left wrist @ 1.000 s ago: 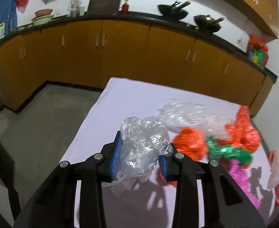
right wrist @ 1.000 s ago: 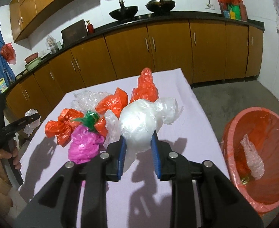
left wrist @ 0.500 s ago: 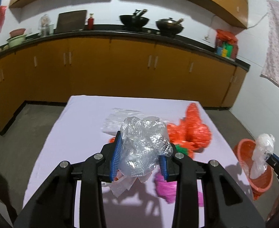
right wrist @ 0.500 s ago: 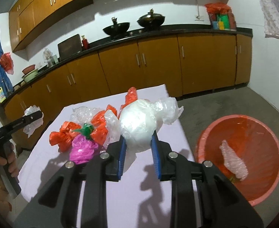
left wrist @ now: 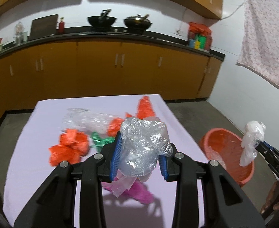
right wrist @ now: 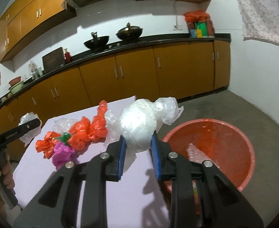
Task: Collect trash
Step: 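Carry both held bags toward the orange basket and lower them over it, then open both grippers to drop the clear bag and white bag into the basket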
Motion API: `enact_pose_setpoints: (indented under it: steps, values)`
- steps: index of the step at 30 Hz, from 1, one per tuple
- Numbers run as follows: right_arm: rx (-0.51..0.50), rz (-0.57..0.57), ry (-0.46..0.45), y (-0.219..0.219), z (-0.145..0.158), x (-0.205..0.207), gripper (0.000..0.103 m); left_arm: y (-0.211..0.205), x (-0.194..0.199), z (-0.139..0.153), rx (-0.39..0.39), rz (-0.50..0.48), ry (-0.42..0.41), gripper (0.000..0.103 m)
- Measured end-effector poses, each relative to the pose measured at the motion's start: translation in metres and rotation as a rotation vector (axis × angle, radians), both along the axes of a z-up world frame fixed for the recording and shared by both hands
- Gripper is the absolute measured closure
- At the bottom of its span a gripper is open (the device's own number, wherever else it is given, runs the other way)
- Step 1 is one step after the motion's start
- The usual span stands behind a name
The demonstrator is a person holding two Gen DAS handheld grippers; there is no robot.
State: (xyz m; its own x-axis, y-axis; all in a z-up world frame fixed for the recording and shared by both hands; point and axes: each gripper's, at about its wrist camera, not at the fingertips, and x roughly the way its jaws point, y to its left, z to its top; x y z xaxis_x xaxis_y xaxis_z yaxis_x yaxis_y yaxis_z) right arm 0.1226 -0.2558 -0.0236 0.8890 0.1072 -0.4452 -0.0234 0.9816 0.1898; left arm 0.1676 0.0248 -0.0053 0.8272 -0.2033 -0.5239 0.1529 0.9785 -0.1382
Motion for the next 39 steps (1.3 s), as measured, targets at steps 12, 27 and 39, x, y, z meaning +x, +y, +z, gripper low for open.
enact_pose_setpoints:
  steps: [12, 27, 39]
  values:
    - [-0.010, -0.120, -0.017, -0.046, -0.003, -0.019, 0.077, -0.068, -0.001, -0.003, -0.023, -0.128, 0.014, 0.068]
    - [0.019, -0.219, 0.009, -0.102, -0.019, -0.019, 0.077, -0.156, 0.007, -0.023, -0.040, -0.287, 0.065, 0.068]
    - [0.026, -0.254, 0.017, -0.132, -0.029, -0.009, 0.078, -0.213, 0.020, -0.041, -0.016, -0.376, 0.094, 0.068]
